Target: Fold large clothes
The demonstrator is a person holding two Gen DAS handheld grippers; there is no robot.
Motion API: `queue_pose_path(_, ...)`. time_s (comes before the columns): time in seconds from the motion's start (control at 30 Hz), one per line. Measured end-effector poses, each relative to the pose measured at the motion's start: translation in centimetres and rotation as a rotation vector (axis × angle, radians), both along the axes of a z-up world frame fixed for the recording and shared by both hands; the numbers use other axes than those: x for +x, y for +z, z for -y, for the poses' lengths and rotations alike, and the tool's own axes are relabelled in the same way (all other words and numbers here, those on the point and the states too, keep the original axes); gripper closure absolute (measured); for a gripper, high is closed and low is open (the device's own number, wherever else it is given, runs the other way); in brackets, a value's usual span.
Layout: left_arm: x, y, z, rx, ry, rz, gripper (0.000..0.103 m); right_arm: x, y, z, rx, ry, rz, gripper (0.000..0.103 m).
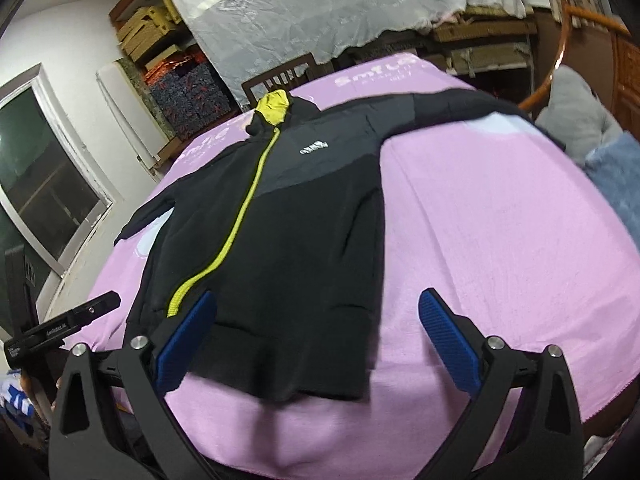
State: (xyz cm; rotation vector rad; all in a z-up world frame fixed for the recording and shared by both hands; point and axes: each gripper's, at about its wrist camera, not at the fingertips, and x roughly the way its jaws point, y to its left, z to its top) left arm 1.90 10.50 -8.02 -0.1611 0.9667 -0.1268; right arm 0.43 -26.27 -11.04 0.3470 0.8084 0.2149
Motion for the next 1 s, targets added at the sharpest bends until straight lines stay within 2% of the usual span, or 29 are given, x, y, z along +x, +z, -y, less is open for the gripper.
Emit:
queue_pose_path(0.07,0.4,-0.3,0.5,-0.013,-0.028,0.000,0.003,0.2,-0.3,0.0,-0.001,0.007,-0.003,0.007)
queue_pose_path(0.2,1.1,-1.6,1.5,-0.029,-0.073,-0.029,0.005,1.0,-1.1,-0.4,-0.006,0.025,-0.026,0.022)
queue_pose_path(0.27,1.4,-2.5,1.8,-0.025,-0.077,-0.058,0.018,1.5,-1.7,-0.5,0.004,0.036,-0.047,0.030)
queue_pose_path(0.33,1.8,-3.3,1.6,-0.011,-0.062,-0.084,0.028,1.8,-2.5,-0.6,0.013,0.052,-0.075,0.047)
queue_pose_path(0.4,1.8,-3.4,1.3,0.010,-0.046,-0.077,0.043,2.0,-2.9,-0.8,0.001,0.053,-0.090,0.074)
queue_pose_path(0.47,1.9,-3.3,0.8,0.027,-0.027,-0.080,0.071,2.0,-2.7,-0.4,0.012,0.057,-0.082,0.086)
queue_pose_path(0.57,2.0,-3.5,-0.5,-0.005,-0.020,-0.096,0.076,1.5,-2.3,0.2,0.065,0.062,-0.071,0.089)
queue_pose_path(0.67,2.0,-3.5,-0.7,-0.002,-0.028,-0.094,0.075,1.6,-3.0,0.4,0.041,0.065,-0.109,0.089)
queue_pose_path(0.73,2.0,-3.3,-0.8,0.006,-0.027,-0.095,0.073,1.5,-3.6,0.5,0.035,0.057,-0.126,0.089)
queue_pose_path(0.83,2.0,-2.7,-1.3,0.002,-0.003,-0.083,0.062,1.3,-3.3,0.6,0.028,0.062,-0.130,0.086)
queue_pose_path(0.87,2.0,-2.3,-1.6,0.005,0.012,-0.074,0.059,1.3,-3.1,0.7,0.029,0.056,-0.128,0.082)
queue_pose_path(0.93,2.4,-1.2,-1.6,0.004,0.025,-0.051,0.057,1.0,-1.9,1.1,0.034,0.040,-0.102,0.080)
queue_pose_path(1.0,3.7,-0.2,-0.6,-0.010,-0.006,-0.041,0.057,1.5,-0.2,0.8,0.018,0.045,-0.057,0.080)
